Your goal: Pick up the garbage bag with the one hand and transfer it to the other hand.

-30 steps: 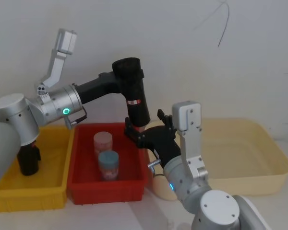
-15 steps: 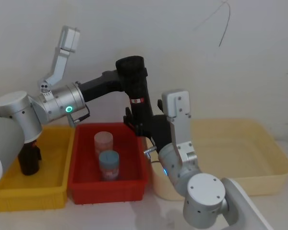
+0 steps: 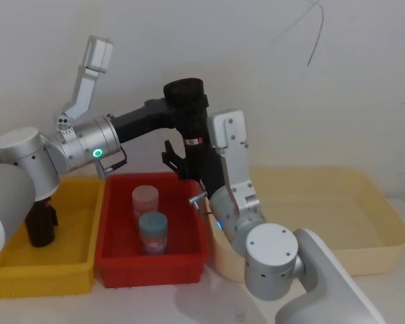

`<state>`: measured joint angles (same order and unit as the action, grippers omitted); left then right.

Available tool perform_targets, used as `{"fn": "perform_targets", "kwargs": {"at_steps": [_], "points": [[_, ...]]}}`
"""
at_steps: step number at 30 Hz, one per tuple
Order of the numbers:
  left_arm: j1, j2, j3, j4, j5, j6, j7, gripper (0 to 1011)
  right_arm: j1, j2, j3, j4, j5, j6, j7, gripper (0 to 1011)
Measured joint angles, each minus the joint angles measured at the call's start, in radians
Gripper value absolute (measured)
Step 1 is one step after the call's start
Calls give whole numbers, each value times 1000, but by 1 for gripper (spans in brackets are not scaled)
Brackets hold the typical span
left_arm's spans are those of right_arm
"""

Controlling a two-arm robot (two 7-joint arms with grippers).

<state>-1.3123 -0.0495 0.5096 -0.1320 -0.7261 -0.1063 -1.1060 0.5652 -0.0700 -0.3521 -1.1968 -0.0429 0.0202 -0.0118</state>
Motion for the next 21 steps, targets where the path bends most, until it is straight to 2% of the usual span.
{"fn": "perform_targets", "kwargs": {"at_steps": [7, 11, 13, 14, 17, 21], "points": [[-3, -2, 1, 5, -1, -1, -2, 504, 43, -17, -4, 51, -22, -1, -10, 996], [-4, -2, 1, 7, -2, -2, -3, 504, 54, -21, -5, 64, -27, -2, -12, 940], [-5, -2, 2, 8, -2, -2, -3, 503, 62, -24, -6, 74, -32, -3, -15, 888], [-5, -3, 2, 8, -2, -2, -4, 503, 64, -25, -7, 76, -33, -3, -15, 831], [-5, -3, 2, 9, -3, -3, -4, 503, 70, -28, -7, 84, -36, -3, -17, 780], [-5, -3, 2, 10, -3, -3, -4, 503, 76, -30, -8, 91, -39, -4, -18, 647]]}}
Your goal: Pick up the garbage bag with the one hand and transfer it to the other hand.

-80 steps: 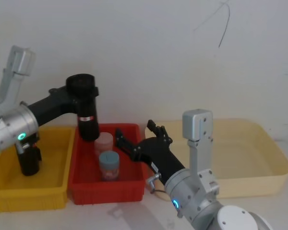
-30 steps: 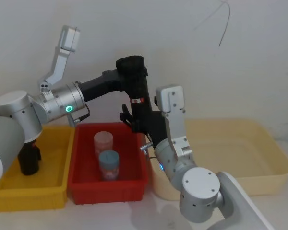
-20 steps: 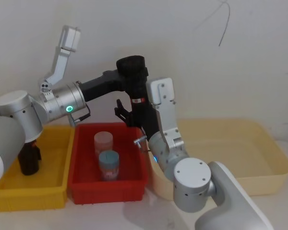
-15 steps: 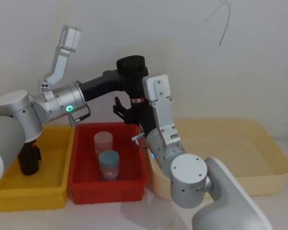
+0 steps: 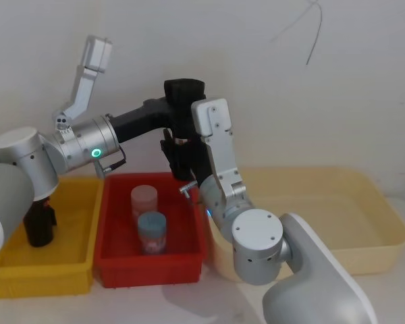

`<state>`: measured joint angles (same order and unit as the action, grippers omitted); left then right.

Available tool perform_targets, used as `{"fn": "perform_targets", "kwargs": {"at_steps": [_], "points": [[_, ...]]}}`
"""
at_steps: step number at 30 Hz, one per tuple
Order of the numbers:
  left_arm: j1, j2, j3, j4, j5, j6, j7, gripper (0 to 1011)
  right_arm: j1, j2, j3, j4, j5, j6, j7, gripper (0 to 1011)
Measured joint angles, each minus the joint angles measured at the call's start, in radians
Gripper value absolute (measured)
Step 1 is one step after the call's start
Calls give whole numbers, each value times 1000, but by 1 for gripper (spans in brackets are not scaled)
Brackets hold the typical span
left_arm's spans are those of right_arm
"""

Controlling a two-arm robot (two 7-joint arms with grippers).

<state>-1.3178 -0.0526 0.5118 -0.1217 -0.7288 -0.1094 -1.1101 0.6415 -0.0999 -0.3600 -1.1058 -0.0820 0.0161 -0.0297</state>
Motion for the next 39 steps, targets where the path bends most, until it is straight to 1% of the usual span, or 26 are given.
{"fn": "perform_targets", "kwargs": {"at_steps": [2, 4, 33, 37, 39], "points": [[0, 0, 0, 0, 0, 0, 0, 503, 3, -1, 0, 3, -1, 0, -1, 596], [0, 0, 0, 1, 0, 0, 0, 503, 5, -2, 0, 6, -3, 0, -1, 571], [-1, -1, 0, 2, 0, 0, -1, 503, 15, -6, -2, 18, -8, -2, -4, 571], [-1, -1, 1, 2, 0, 0, -1, 595, 16, -6, -2, 18, -8, -2, -4, 568], [-1, -1, 1, 2, 0, 0, -1, 665, 16, -6, -2, 18, -9, -2, -4, 568]]}}
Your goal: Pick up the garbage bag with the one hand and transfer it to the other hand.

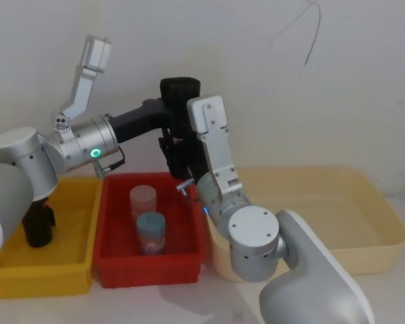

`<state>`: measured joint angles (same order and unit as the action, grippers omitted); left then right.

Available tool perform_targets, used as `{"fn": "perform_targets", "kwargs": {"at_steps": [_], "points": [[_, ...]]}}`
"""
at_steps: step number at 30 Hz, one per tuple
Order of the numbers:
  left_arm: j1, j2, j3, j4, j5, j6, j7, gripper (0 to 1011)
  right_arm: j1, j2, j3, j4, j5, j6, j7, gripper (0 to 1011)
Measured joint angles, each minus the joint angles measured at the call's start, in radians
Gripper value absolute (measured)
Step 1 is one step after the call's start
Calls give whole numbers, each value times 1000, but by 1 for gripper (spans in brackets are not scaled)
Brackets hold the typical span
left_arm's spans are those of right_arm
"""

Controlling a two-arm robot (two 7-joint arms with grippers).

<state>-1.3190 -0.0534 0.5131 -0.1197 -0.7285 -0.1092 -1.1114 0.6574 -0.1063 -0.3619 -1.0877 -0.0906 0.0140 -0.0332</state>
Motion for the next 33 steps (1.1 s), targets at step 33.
{"fn": "perform_targets", "kwargs": {"at_steps": [33], "points": [[0, 0, -1, 0, 0, 0, 0, 1001, -108, 136, 143, -168, -32, 37, -81, 644]]}}
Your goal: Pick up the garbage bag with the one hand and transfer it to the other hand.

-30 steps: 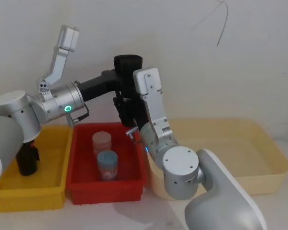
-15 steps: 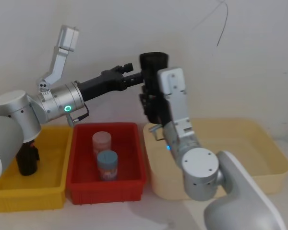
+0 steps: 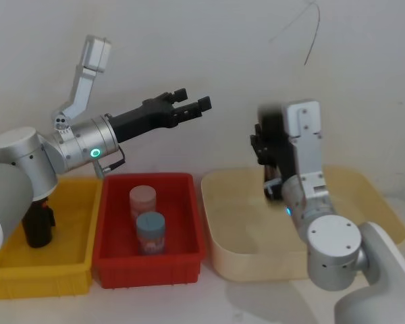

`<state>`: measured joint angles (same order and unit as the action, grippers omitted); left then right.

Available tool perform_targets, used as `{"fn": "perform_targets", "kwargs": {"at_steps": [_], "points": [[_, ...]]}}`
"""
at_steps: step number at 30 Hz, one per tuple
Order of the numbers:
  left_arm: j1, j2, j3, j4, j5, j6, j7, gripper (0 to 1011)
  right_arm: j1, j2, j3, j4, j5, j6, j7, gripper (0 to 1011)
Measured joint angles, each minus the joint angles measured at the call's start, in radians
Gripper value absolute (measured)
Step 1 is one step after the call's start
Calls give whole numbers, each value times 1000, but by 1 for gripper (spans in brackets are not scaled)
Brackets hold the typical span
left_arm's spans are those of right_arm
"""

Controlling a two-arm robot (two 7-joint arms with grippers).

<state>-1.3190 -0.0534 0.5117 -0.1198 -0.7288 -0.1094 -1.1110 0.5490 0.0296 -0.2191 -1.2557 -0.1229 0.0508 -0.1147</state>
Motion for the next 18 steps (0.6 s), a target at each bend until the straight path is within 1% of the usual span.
{"fn": "perform_targets", "kwargs": {"at_steps": [1, 3, 4, 5, 6, 7, 8, 9, 13, 18], "points": [[0, 0, 0, 0, 0, 0, 0, 1001, -3, 3, 4, -4, 1, 2, 0, 696], [0, 0, 0, 0, 0, 0, 0, 1001, -7, 7, 9, -10, 2, 4, -1, 734], [0, 0, 0, 0, 0, 0, 0, 1001, -11, 12, 14, -16, 3, 7, -1, 787], [0, 0, 0, 0, 0, 0, 0, 1002, -15, 15, 19, -22, 4, 8, -2, 800], [0, 0, 0, 0, 0, 0, 0, 1001, -17, 17, 21, -24, 5, 10, -2, 841], [0, 0, 0, 0, 0, 0, 0, 1002, -18, 19, 22, -26, 5, 11, -2, 850], [0, 0, 0, 0, 0, 0, 0, 1001, -21, 21, 25, -29, 5, 12, -2, 907], [0, 0, 0, 0, 0, 0, 0, 1001, -21, 21, 25, -29, 5, 12, -2, 907], [0, 0, 0, 0, 0, 0, 0, 1001, -27, 28, 34, -38, 7, 15, -2, 1001], [0, 0, 0, 0, 0, 0, 0, 1002, -32, 33, 40, -44, 8, 18, -3, 1000]]}}
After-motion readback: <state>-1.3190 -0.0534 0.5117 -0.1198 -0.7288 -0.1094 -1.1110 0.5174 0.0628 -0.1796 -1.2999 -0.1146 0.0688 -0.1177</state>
